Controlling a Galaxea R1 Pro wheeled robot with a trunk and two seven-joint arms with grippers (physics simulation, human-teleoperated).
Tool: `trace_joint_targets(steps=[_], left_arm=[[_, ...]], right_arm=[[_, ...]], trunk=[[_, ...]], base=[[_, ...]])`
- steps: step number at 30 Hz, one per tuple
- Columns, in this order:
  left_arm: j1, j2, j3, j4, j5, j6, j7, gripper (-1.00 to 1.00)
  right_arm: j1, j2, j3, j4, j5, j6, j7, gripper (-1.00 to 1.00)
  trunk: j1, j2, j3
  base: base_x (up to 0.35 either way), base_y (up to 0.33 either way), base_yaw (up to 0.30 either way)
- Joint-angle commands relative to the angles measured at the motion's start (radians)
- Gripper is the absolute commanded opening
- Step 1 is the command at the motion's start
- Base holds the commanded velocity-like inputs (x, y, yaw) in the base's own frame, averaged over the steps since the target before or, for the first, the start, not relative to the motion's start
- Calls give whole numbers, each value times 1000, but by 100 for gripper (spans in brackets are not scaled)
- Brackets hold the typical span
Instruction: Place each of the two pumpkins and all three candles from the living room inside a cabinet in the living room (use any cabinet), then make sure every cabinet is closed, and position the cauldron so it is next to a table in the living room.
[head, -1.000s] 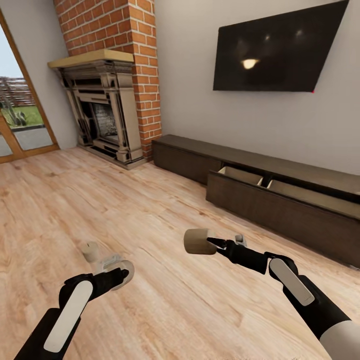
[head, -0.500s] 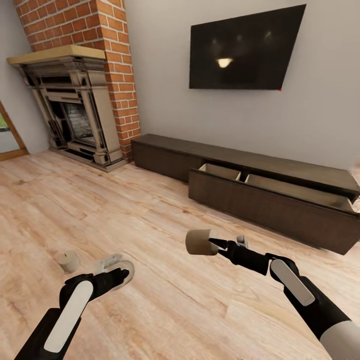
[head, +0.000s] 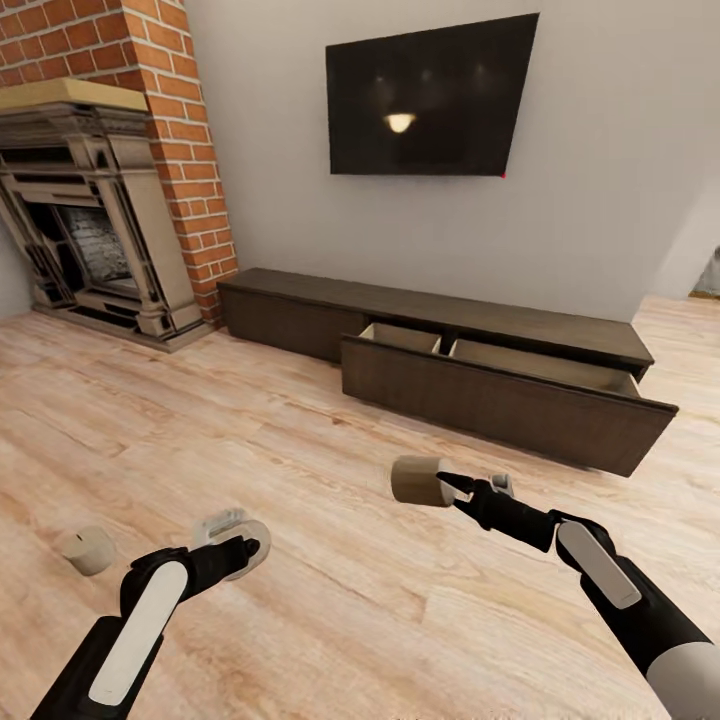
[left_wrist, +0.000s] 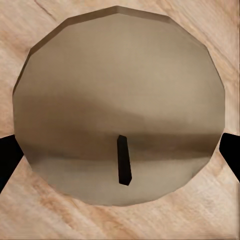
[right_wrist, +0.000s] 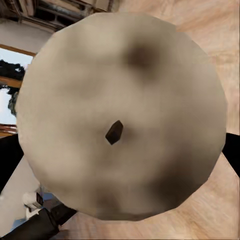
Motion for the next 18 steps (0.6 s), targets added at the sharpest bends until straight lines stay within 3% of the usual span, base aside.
trace_joint_targets(steps=[1, 18], left_arm=[[-1, 1, -6, -2, 5, 2, 16, -100], [-1, 2, -23, -3, 5, 3, 18, -100]], right_arm=[[-1, 0, -5, 4, -10, 4, 2, -100], [-1, 1, -21, 82, -18, 7, -1, -100]], trunk=[[-1, 0, 3], [-8, 4, 60]], base=[[0, 0, -259], [0, 0, -260]])
